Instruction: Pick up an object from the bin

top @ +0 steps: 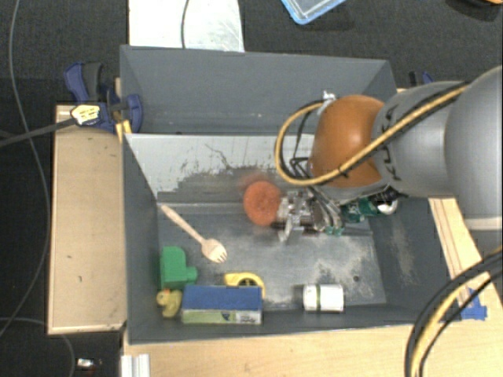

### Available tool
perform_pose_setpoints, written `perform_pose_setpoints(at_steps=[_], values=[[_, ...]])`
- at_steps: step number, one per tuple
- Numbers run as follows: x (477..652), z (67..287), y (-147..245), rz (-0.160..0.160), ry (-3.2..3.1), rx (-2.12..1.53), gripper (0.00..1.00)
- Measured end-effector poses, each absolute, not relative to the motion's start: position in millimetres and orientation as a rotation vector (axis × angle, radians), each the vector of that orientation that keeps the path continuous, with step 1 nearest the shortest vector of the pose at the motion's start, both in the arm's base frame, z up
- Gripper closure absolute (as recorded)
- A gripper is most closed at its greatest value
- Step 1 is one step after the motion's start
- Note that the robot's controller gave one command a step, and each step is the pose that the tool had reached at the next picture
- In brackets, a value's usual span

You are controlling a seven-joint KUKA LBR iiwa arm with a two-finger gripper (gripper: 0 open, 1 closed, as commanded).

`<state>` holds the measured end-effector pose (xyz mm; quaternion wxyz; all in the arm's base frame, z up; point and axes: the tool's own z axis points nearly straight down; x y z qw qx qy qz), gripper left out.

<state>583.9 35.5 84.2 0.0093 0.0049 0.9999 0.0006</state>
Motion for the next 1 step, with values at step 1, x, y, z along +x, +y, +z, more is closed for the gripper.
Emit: perform_pose_setpoints(at_steps=[1], values=[[583.9,84.2,35.5,0.002,3.123,0.015,1.0]])
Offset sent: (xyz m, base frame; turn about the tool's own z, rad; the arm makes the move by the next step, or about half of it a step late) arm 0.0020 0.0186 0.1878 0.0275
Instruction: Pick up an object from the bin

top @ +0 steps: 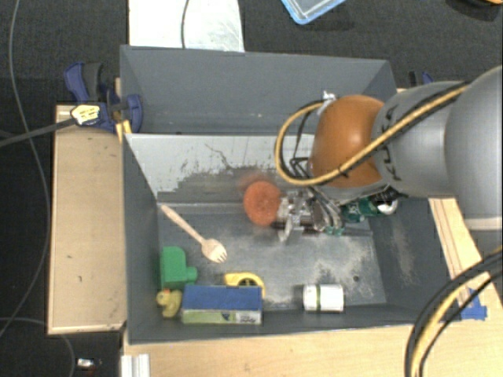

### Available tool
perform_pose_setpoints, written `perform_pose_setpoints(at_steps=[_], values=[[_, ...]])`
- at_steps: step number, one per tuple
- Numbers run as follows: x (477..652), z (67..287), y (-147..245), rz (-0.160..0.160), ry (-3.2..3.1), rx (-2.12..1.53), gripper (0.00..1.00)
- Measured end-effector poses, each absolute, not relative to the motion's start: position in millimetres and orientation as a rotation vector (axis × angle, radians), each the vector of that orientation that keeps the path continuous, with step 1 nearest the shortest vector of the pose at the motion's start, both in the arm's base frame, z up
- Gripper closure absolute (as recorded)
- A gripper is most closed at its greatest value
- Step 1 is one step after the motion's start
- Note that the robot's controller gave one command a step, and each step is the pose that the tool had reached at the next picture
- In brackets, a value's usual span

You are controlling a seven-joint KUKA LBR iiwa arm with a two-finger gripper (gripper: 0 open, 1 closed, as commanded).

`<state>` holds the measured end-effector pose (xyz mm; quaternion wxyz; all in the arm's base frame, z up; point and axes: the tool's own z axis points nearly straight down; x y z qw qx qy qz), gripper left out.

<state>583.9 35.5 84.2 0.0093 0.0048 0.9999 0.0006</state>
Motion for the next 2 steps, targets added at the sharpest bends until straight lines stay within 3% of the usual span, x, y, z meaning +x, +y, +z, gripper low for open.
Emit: perform_pose_setpoints(at_steps=[1,2], values=[[583.3,146.0,41.5,0.002,3.128,0.029,1.0],[582.0,222.8,39.2,0.001,3.128,-0.026,1.0]])
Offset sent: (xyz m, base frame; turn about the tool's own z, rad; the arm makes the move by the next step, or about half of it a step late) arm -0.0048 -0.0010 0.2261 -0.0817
